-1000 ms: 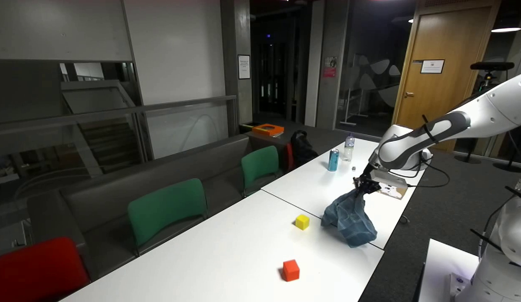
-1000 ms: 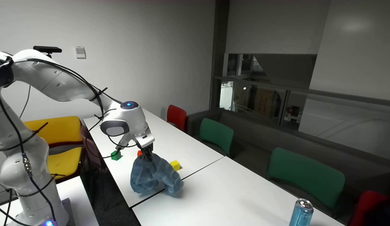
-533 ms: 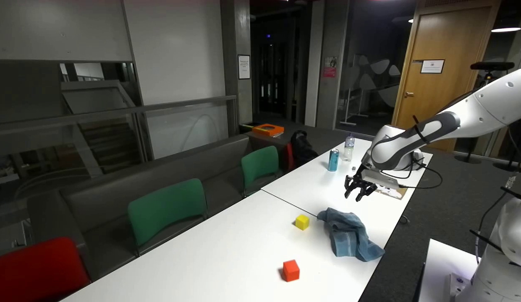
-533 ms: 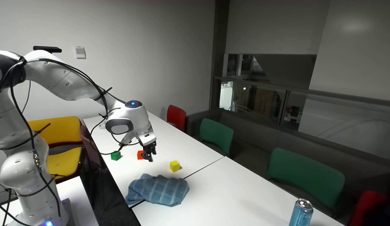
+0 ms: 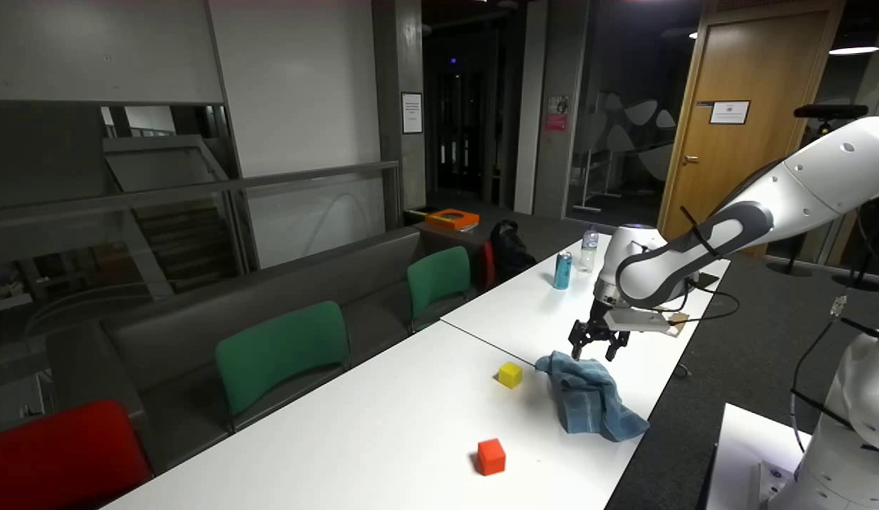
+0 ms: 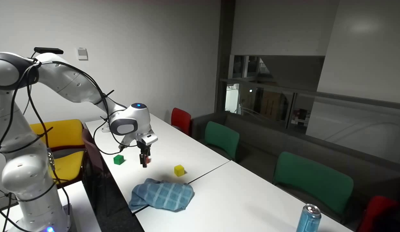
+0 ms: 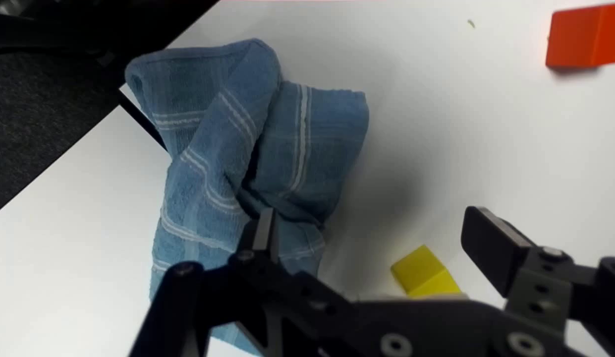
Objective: Move the cloth
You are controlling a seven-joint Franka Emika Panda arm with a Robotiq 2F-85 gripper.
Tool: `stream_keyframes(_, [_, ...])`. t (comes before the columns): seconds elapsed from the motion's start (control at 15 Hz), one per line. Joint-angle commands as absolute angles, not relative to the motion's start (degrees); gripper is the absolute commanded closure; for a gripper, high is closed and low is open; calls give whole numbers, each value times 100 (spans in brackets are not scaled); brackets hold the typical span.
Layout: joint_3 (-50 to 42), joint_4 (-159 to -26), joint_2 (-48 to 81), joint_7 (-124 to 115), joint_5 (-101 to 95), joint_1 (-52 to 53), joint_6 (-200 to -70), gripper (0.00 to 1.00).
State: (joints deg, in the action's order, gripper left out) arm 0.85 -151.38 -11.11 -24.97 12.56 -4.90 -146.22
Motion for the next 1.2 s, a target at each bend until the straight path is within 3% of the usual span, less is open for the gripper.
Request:
stream_keyframes(0.0, [216, -14971, -938, -2333, 879, -306, -14326, 0])
stream_keyframes(0.47, [256, -14421, -54, -2478, 390, -193, -14754, 0])
stream_keyframes(1.13, [208, -13243, 1395, -2145, 1267, 5, -14506, 0])
